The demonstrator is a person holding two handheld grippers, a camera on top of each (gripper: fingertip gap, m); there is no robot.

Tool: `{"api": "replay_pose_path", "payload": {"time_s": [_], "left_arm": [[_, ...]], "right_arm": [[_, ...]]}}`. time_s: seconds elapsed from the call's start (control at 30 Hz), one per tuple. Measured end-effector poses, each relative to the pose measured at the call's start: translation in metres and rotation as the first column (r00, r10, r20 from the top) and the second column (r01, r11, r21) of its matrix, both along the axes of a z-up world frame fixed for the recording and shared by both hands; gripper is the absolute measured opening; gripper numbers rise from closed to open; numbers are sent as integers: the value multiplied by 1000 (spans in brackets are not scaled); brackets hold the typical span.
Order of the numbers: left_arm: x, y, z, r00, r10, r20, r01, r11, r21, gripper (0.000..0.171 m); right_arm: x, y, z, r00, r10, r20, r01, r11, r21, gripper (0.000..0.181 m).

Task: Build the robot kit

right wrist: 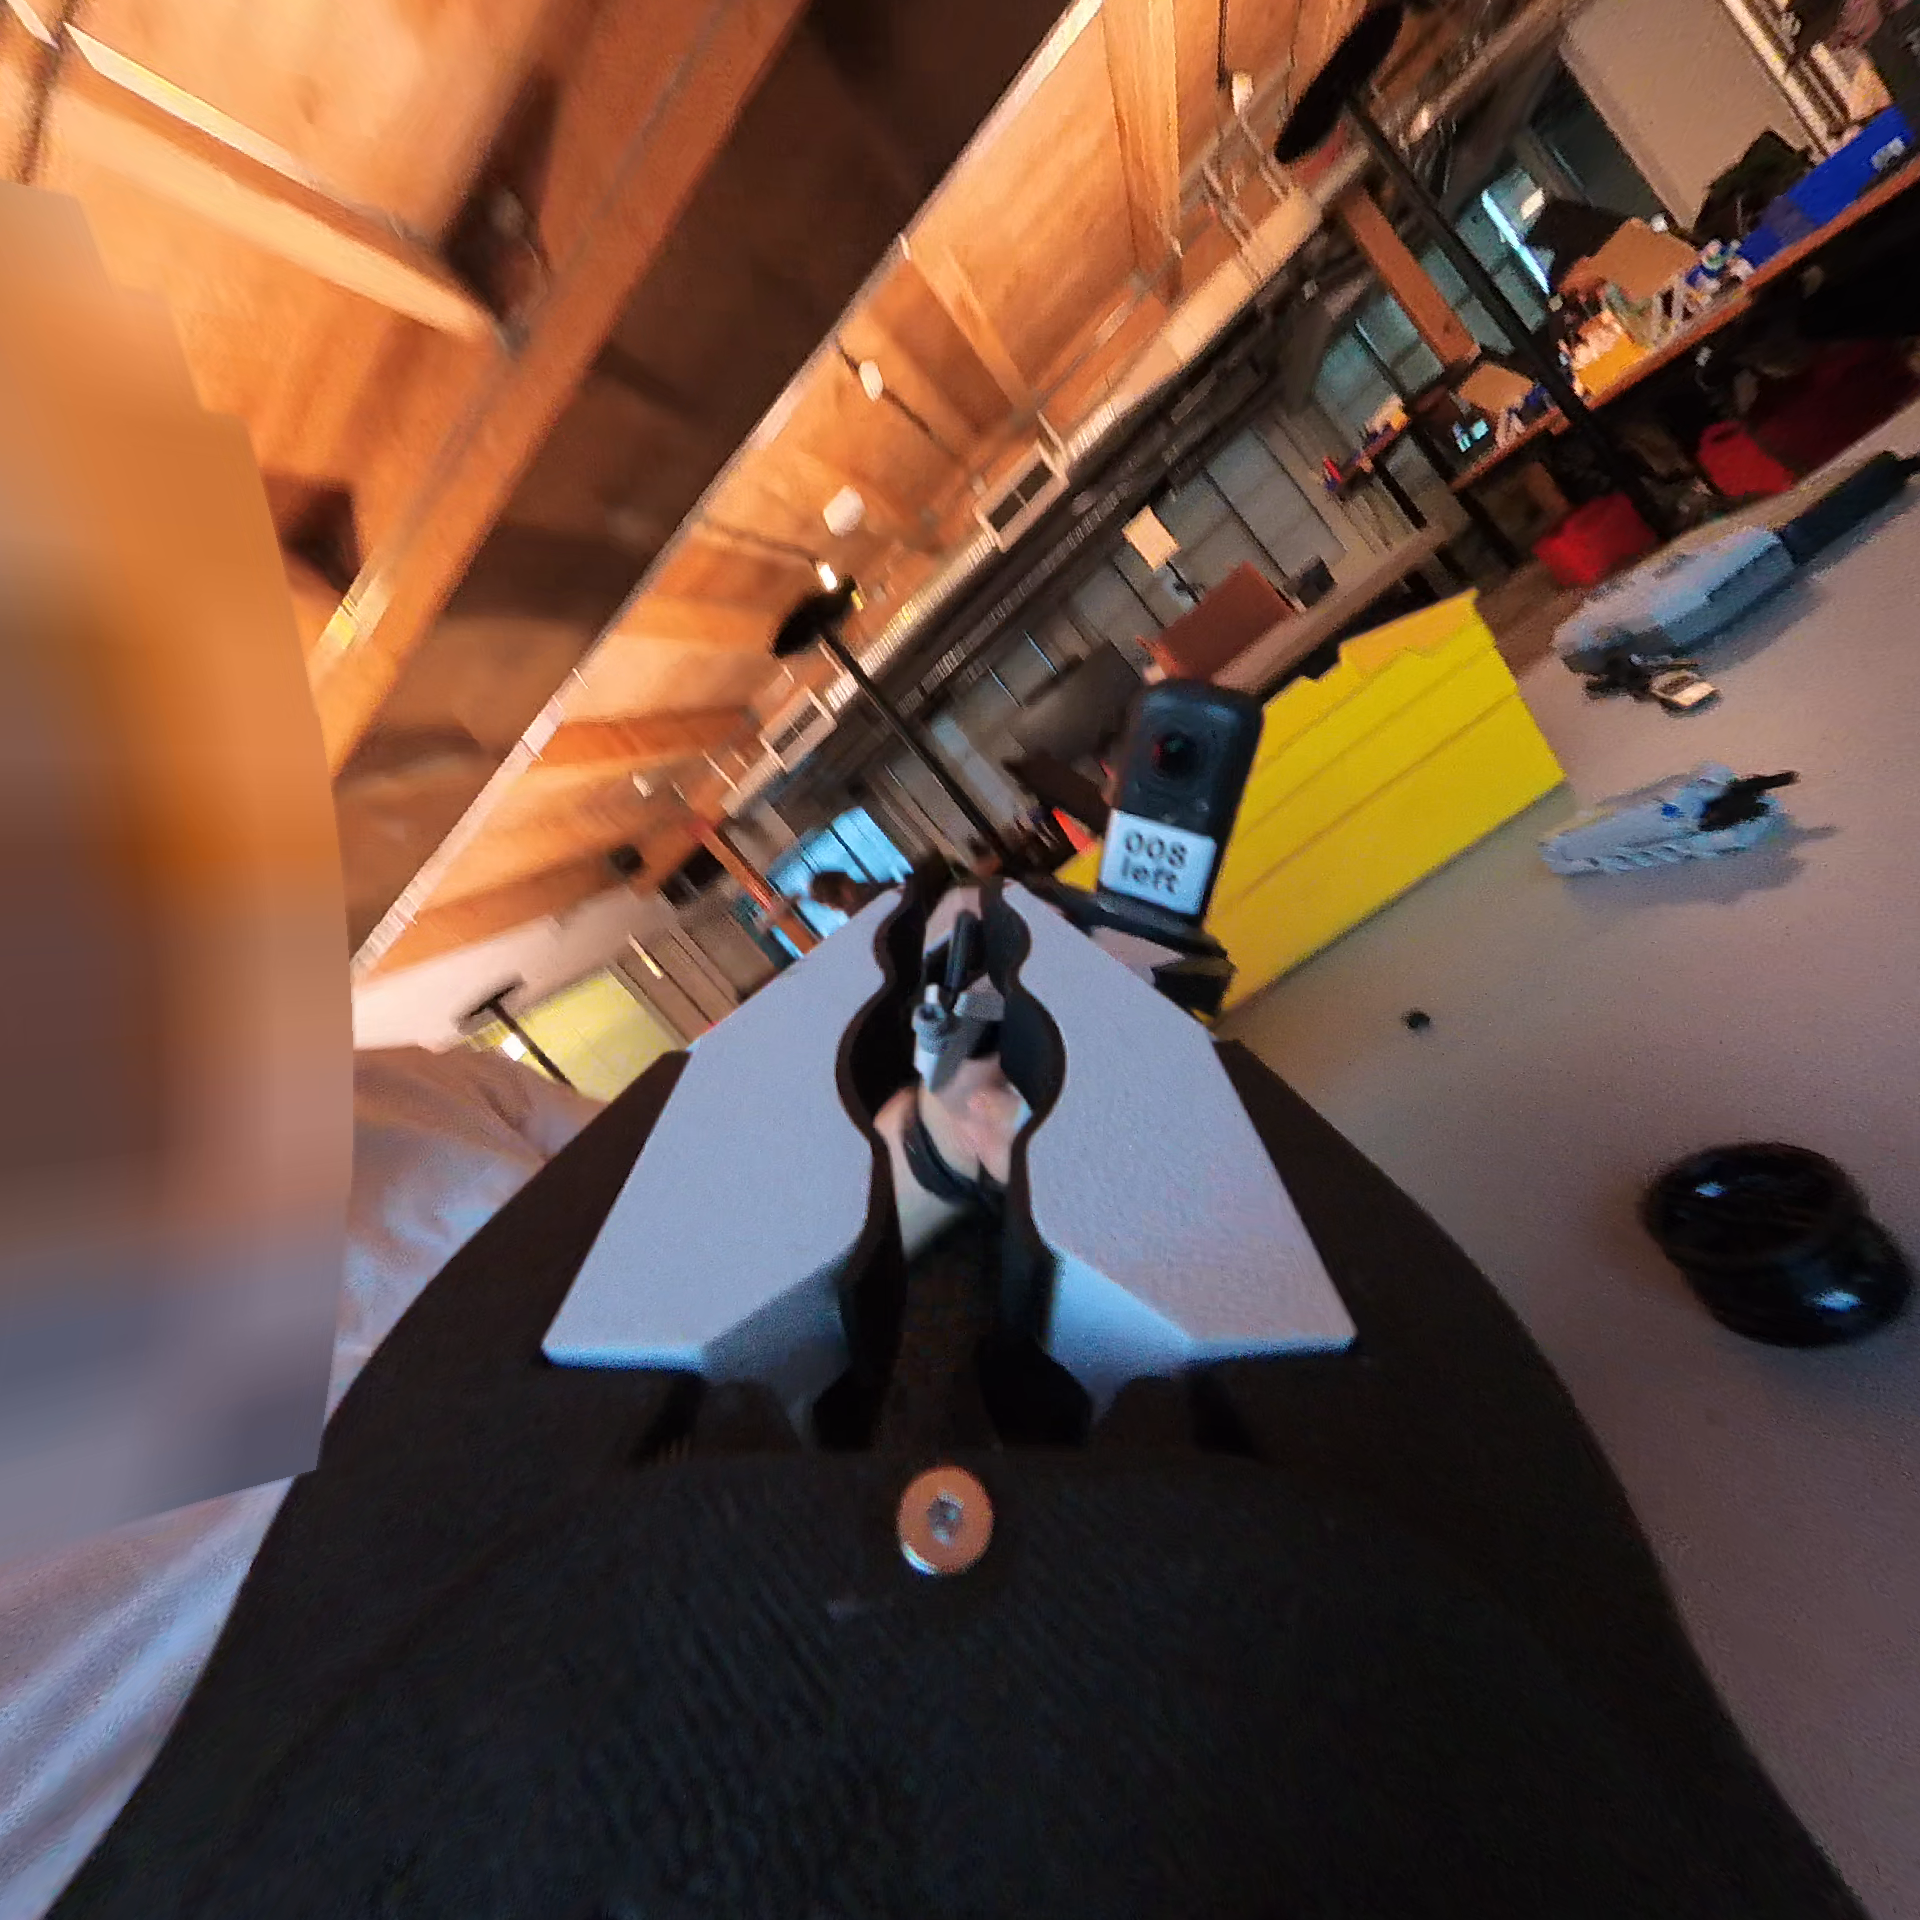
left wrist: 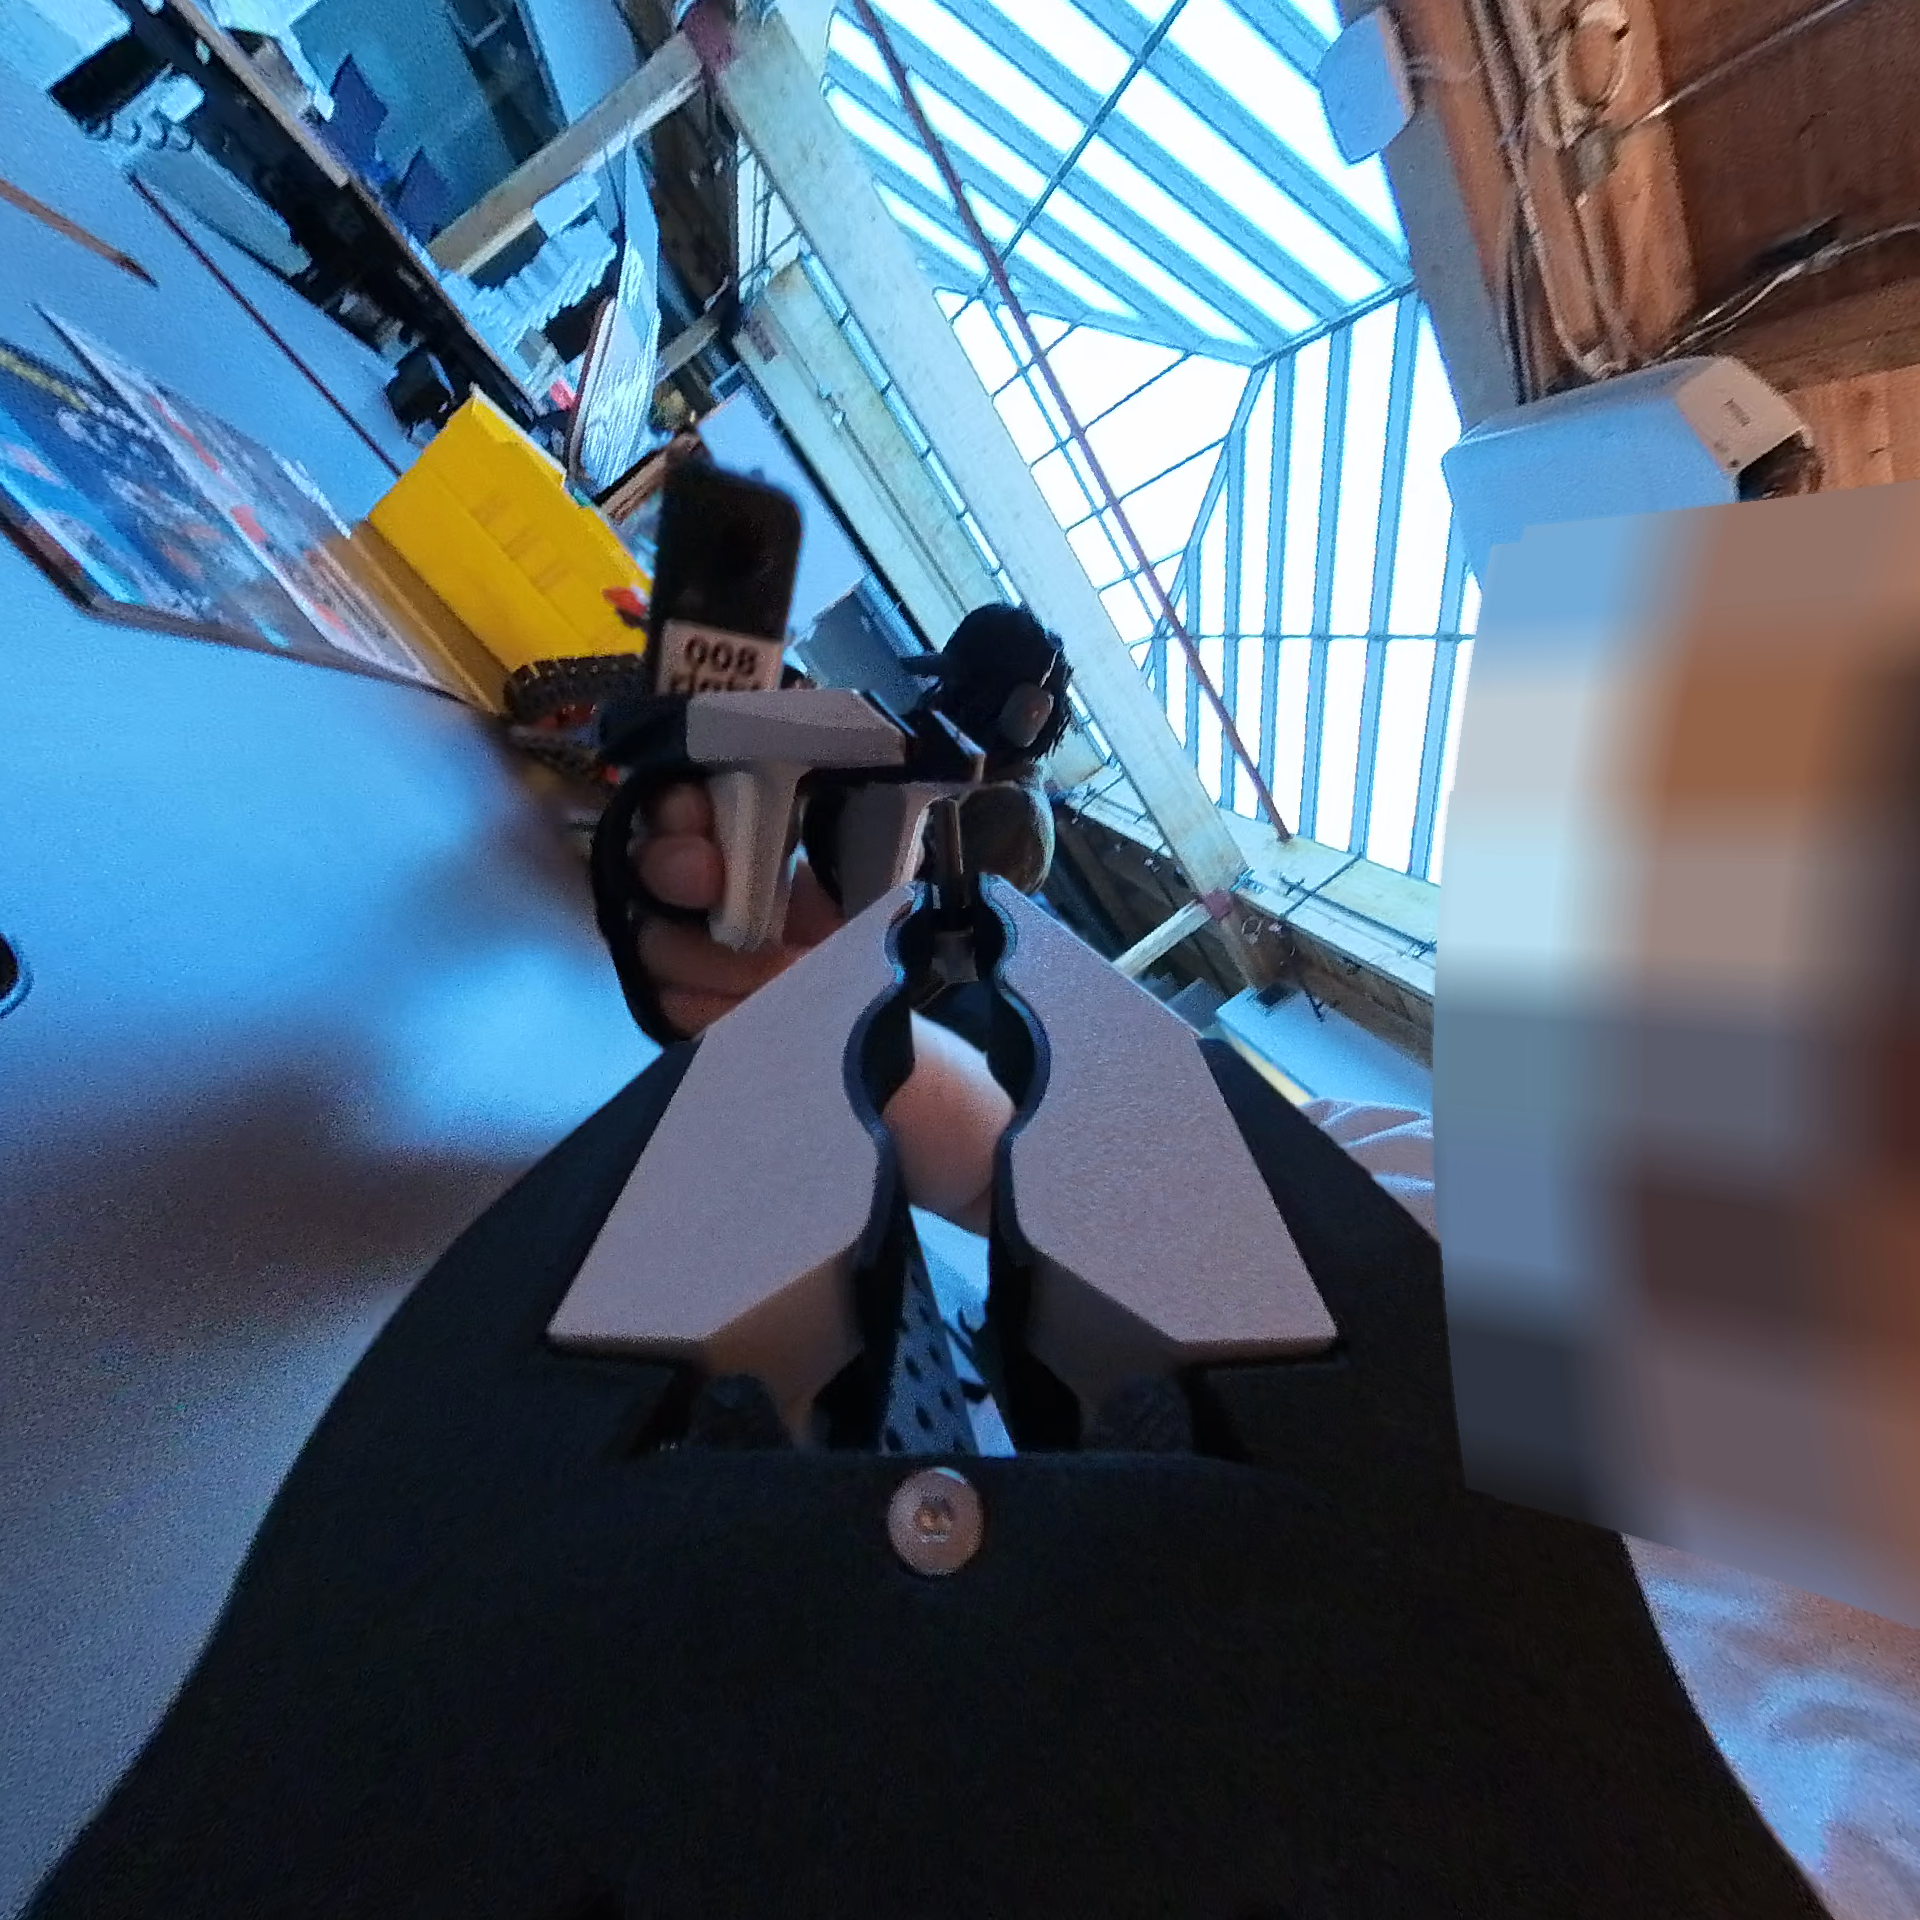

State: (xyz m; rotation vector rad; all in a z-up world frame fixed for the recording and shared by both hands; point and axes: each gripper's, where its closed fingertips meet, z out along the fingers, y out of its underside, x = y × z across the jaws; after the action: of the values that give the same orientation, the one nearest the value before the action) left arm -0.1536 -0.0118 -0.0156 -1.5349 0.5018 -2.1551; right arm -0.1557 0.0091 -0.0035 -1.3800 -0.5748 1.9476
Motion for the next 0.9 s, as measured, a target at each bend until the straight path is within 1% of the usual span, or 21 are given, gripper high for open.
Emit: {"api": "replay_pose_path", "payload": {"time_s": [0.07, 0.1, 0.13, 0.2, 0.27, 0.3, 0.33, 0.43, 0.67, 0.73, 0.8, 0.83, 0.9], "left_arm": [[1, -3, -6, 999, -22, -46, 22, 1000, 6, 4], [2, -4, -9, 997, -30, -68, 31, 1000, 7, 4], [3, -5, -12, 996, -35, -86, 36, 999, 9, 4], [5, -8, -14, 994, -53, -94, 54, 998, 12, 4], [6, -11, -14, 993, -69, -100, 71, 997, 15, 4], [7, -11, -17, 991, -68, -115, 71, 997, 20, 4], [8, -12, -17, 990, -70, -121, 74, 997, 25, 4], [8, -10, -18, 990, -62, -123, 65, 998, 24, 4], [8, -5, -18, 993, -51, -104, 50, 999, -13, 5], [7, -3, -18, 995, -45, -93, 42, 998, -36, 5], [6, 0, -18, 996, -36, -78, 32, 998, -52, 5], [6, 3, -18, 997, -20, -72, 16, 998, -65, 10], [3, 12, -19, 997, 30, -66, -37, 994, -100, 33]], "right_arm": [[-3, -3, -12, 992, 2, 123, -11, 997, 74, 15], [-4, -6, -16, 987, 11, 163, -27, 995, 99, 17], [-6, -10, -17, 984, 33, 176, -52, 993, 106, 17], [-9, -14, -20, 979, 75, 187, -89, 994, 69, 16], [-12, -17, -23, 978, 103, 183, -111, 993, 38, 14], [-13, -21, -24, 975, 126, 183, -135, 990, 33, 5], [-14, -22, -23, 975, 142, 172, -148, 989, 22, 4], [-13, -20, -24, 974, 158, 165, -154, 987, -33, 3], [-13, -14, -24, 979, 123, 164, -112, 991, -72, 3], [-14, -11, -25, 982, 120, 145, -103, 988, -118, 3], [-14, -8, -25, 986, 133, 105, -110, 974, -200, 3], [-13, -6, -24, 988, 137, 68, -116, 962, -248, 3], [-8, 0, -18, 989, 137, -50, -145, 919, -366, 3]]}}
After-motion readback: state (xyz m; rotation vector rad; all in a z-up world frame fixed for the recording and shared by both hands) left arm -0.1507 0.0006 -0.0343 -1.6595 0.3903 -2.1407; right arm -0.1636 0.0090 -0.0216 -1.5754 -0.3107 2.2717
